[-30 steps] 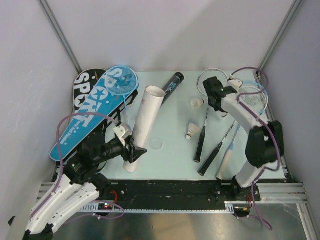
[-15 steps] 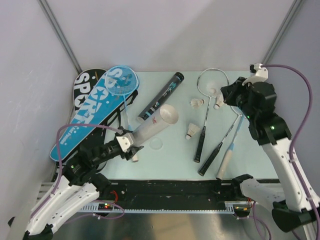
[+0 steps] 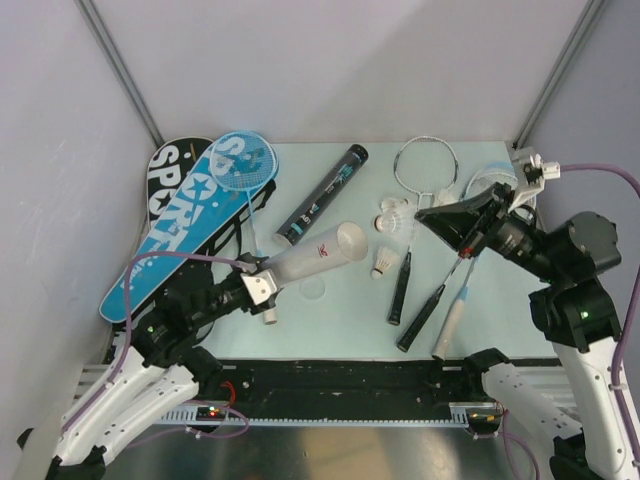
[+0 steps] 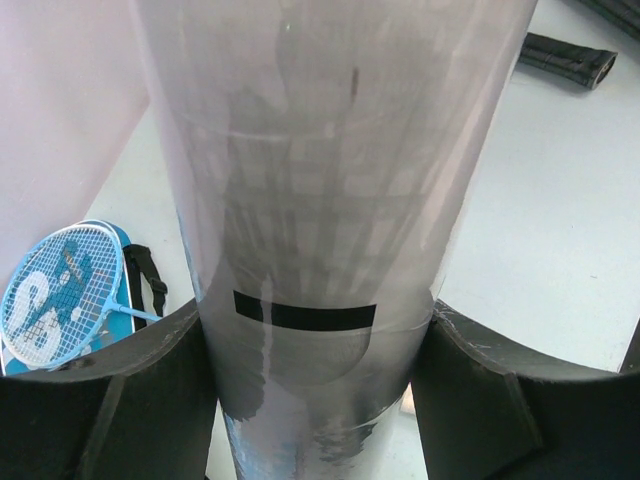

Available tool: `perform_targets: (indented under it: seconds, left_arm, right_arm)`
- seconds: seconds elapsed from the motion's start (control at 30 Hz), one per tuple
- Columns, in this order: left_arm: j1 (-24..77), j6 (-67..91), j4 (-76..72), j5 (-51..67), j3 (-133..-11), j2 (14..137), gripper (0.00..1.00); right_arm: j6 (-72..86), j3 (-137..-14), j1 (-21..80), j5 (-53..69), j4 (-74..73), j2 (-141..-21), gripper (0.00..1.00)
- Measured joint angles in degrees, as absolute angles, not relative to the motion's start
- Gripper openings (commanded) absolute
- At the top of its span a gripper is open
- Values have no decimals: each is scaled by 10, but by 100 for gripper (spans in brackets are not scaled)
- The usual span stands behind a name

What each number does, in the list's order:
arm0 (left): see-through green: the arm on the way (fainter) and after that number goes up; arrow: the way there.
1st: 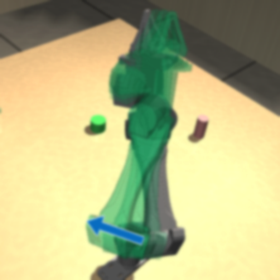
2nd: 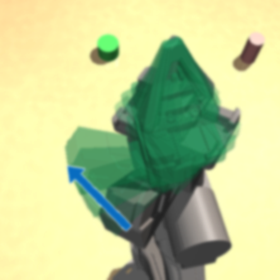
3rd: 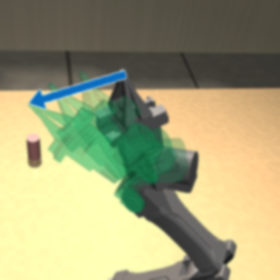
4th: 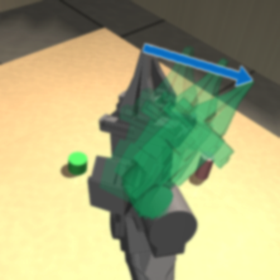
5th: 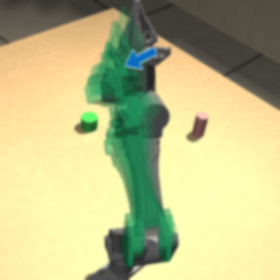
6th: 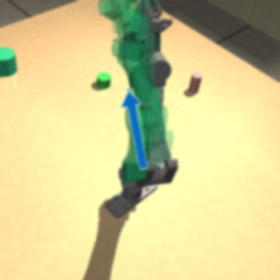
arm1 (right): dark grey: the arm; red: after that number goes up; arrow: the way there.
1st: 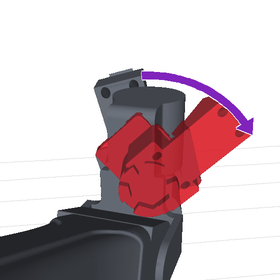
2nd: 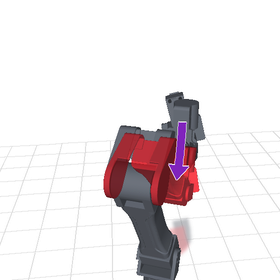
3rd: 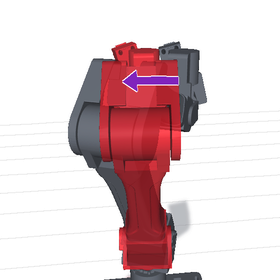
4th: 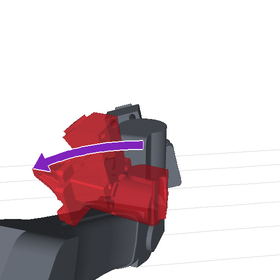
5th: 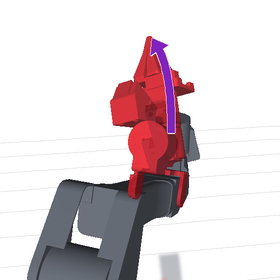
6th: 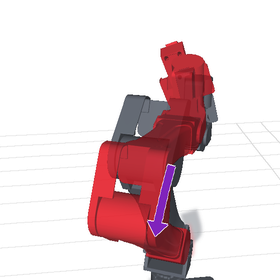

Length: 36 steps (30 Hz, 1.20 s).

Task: Pack up the badminton gear
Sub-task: Place the shuttlecock at the shuttle tube.

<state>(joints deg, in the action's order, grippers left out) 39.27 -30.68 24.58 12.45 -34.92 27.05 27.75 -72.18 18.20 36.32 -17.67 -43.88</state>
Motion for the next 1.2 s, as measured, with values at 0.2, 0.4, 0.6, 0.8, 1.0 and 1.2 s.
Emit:
perform_targets:
  seconds: [0.2, 0.4, 0.6, 0.8, 1.0, 1.2]
  left_arm:
    - [393, -316, 246, 122, -349, 284, 43]
    - [393, -319, 246, 124, -349, 286, 43]
    - [393, -320, 245, 133, -343, 284, 43]
    - [393, -319, 246, 137, -342, 284, 42]
    - [393, -319, 246, 136, -342, 284, 42]
    - [393, -317, 250, 130, -342, 285, 41]
  right_arm:
    - [342, -682, 191, 435, -116, -403, 0]
    - [378, -653, 229, 451, -78, -414, 0]
    - [378, -643, 257, 438, -63, -448, 0]
    - [370, -637, 312, 403, -48, -491, 0]
    - [324, -634, 376, 330, -68, -512, 0]
    - [272, -634, 435, 240, -86, -512, 0]
